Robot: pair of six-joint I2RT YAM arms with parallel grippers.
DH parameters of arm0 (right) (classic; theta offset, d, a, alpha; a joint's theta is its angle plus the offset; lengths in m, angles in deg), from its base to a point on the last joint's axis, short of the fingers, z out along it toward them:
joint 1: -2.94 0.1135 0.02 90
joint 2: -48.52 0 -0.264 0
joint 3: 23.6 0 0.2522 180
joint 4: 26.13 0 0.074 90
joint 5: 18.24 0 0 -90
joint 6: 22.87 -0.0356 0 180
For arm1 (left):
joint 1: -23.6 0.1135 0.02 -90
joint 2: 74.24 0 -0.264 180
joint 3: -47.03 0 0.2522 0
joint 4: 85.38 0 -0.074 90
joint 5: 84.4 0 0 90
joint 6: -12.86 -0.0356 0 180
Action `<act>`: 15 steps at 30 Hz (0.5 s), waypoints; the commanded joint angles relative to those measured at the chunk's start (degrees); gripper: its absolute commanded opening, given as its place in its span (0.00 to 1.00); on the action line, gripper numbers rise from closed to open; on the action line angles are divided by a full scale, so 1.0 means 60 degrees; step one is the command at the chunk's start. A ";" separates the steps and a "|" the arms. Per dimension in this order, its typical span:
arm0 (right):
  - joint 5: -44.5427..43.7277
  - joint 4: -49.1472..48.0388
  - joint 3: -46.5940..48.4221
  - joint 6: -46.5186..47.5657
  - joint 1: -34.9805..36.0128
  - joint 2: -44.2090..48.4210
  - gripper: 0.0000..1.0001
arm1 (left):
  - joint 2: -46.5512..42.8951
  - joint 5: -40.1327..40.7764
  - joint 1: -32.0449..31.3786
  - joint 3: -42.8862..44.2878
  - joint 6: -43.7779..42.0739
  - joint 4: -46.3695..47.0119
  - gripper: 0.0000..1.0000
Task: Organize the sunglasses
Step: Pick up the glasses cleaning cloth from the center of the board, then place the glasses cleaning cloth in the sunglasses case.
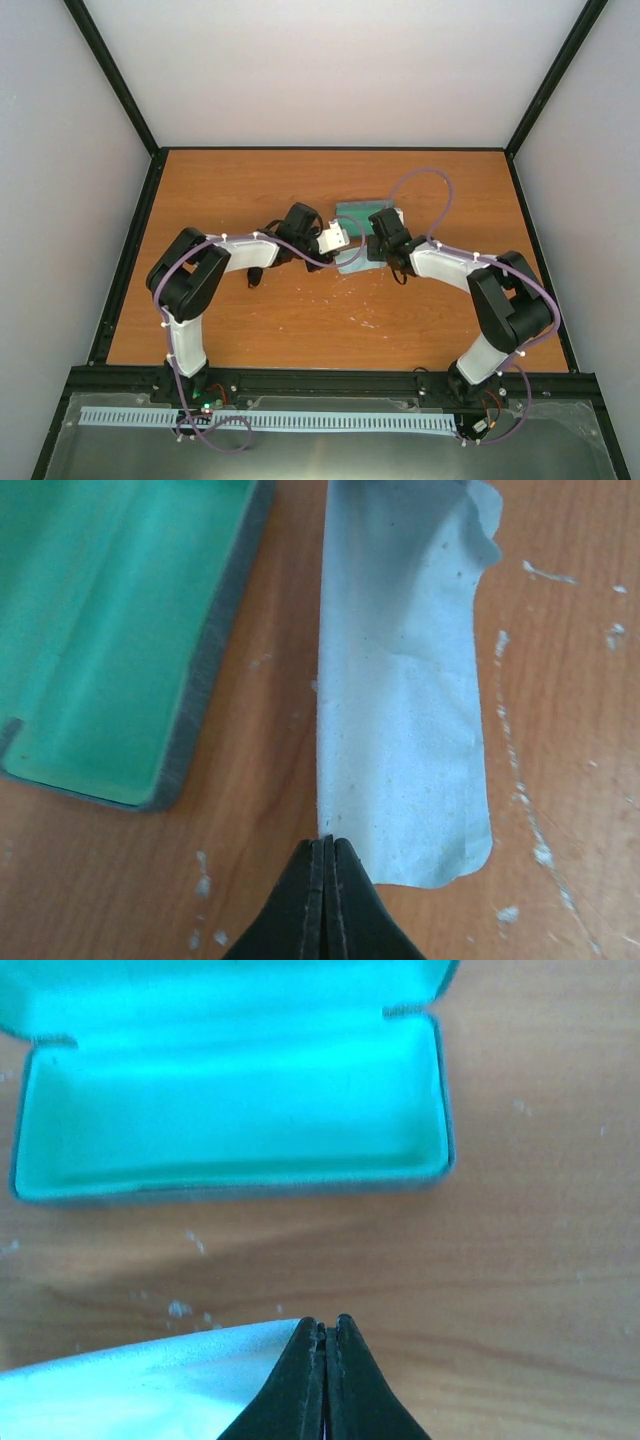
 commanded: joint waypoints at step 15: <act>0.0165 -0.0459 0.2129 0.1144 -0.0877 -0.1843 0.03 | 0.1646 0.0093 0.0809 0.2671 -0.0274 0.0152 0.00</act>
